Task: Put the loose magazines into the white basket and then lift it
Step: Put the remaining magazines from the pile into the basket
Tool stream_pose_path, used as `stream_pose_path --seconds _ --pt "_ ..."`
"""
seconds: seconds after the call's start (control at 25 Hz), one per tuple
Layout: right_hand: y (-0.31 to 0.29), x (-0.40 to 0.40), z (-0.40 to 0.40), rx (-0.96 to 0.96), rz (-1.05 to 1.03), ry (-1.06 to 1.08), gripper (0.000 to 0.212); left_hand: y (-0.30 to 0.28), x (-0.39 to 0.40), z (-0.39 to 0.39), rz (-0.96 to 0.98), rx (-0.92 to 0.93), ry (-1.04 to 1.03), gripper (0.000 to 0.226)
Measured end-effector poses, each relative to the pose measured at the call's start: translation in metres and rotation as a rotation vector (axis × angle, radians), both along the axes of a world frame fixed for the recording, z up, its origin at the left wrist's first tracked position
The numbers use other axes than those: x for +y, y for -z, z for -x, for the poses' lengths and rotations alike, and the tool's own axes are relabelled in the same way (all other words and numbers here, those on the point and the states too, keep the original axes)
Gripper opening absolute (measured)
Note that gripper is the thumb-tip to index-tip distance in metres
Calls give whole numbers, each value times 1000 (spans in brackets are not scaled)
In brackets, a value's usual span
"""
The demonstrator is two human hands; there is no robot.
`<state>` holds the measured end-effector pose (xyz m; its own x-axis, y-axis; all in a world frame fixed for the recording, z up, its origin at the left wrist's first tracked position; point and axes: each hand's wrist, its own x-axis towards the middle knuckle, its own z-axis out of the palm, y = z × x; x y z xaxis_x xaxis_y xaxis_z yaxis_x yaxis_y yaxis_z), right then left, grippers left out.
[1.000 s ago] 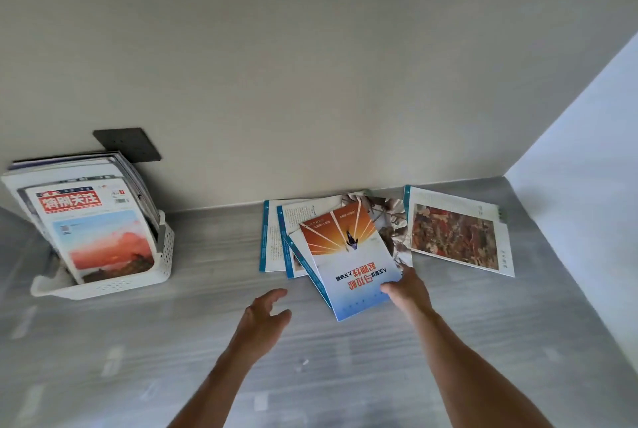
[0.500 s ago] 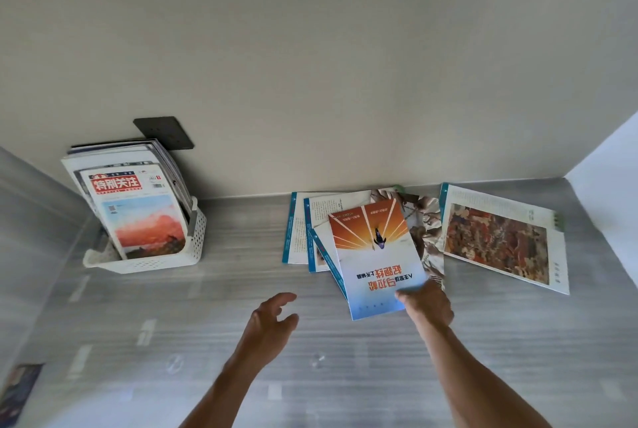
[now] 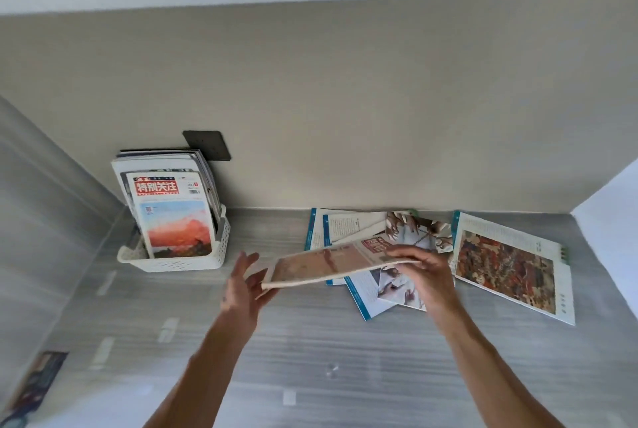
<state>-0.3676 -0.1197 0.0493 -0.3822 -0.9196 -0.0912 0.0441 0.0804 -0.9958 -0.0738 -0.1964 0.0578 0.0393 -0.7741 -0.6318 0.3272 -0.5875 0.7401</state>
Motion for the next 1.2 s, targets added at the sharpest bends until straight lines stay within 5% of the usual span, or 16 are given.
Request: stream_pose_path --seconds 0.12,0.28,0.32,0.44,0.84,0.96,1.12,1.2 --pt "-27 -16 -13 -341 72 -90 51 1 2 -44 -122 150 105 47" --pt "-51 -41 -61 -549 56 -275 32 9 13 -61 88 -366 489 62" --pt "-54 -48 -80 -559 43 -346 27 7 11 -68 139 -374 498 64" --pt "-57 -69 -140 -571 4 -496 25 -4 1 -102 171 -152 508 60" --pt "-58 -128 -299 -780 32 -508 29 -10 -54 -234 136 -52 371 34" --pt "-61 -142 -322 -682 -52 -463 20 -13 -75 -266 228 -4 240 17" --pt "-55 -153 -330 -537 -257 -376 57 -12 -100 -299 326 -98 103 13" --pt "-48 -159 -338 -244 -295 -388 36 -12 -110 -304 333 -123 60 7"
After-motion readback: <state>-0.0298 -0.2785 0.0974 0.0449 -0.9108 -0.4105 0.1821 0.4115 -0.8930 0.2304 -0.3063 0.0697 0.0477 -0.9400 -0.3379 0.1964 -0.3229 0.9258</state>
